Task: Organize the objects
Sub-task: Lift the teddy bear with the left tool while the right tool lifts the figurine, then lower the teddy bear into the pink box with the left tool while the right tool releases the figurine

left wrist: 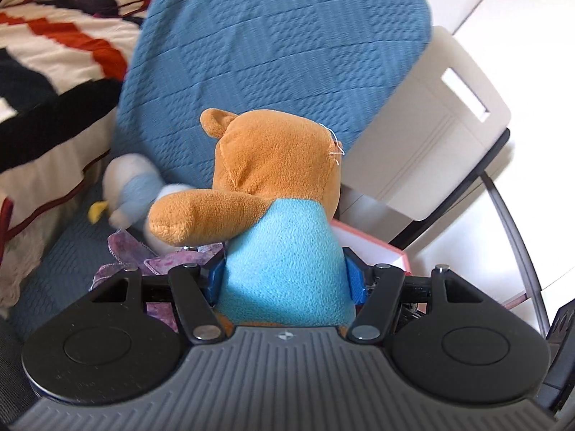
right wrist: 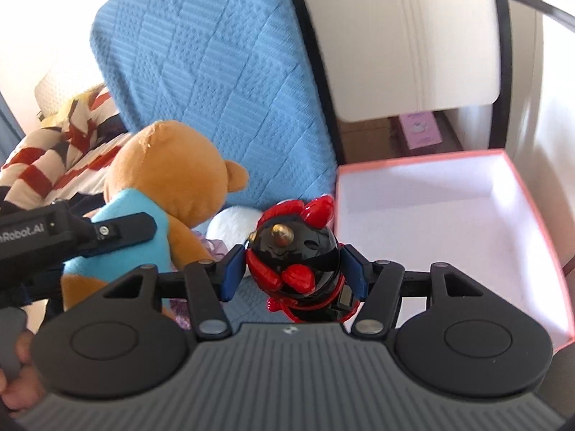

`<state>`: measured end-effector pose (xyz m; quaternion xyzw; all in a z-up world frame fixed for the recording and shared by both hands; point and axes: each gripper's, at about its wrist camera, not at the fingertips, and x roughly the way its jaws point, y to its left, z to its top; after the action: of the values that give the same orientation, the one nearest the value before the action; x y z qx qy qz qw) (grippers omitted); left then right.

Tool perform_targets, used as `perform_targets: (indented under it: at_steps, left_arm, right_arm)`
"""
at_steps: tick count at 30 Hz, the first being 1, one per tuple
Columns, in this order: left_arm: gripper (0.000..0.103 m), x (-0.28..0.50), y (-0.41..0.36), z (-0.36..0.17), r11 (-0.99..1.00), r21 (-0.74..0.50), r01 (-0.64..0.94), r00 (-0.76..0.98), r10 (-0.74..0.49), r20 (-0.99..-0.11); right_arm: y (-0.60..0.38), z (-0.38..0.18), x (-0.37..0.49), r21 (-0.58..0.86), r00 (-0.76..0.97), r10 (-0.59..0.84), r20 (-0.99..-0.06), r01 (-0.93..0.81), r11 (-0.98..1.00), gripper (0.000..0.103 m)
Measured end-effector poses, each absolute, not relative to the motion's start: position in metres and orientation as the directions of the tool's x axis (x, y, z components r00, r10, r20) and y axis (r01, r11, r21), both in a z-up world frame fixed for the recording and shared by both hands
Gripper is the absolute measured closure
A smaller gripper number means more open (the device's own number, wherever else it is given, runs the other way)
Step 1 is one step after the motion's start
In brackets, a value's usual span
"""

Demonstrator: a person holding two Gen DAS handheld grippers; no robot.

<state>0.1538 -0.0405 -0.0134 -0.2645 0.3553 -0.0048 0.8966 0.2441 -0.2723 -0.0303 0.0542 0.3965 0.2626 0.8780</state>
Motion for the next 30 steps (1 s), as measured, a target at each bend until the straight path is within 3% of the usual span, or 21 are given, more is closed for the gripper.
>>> perform_targets:
  at_steps: [8,30]
  left_arm:
    - [0.034,0.183,-0.077,-0.018,0.869,-0.469,-0.156,0.736,-0.214,-0.642]
    - [0.034,0.236,-0.164,-0.108,0.858,-0.495,-0.136,0.64,-0.306,-0.705]
  right_arm:
    - [-0.306,-0.035,0.272,0.29,0.562,0.473,-0.679,-0.386,0.876,0.042]
    - [-0.371,-0.123,0.312,0.256,0.498,0.381,-0.779,-0.302,0.918,0.042]
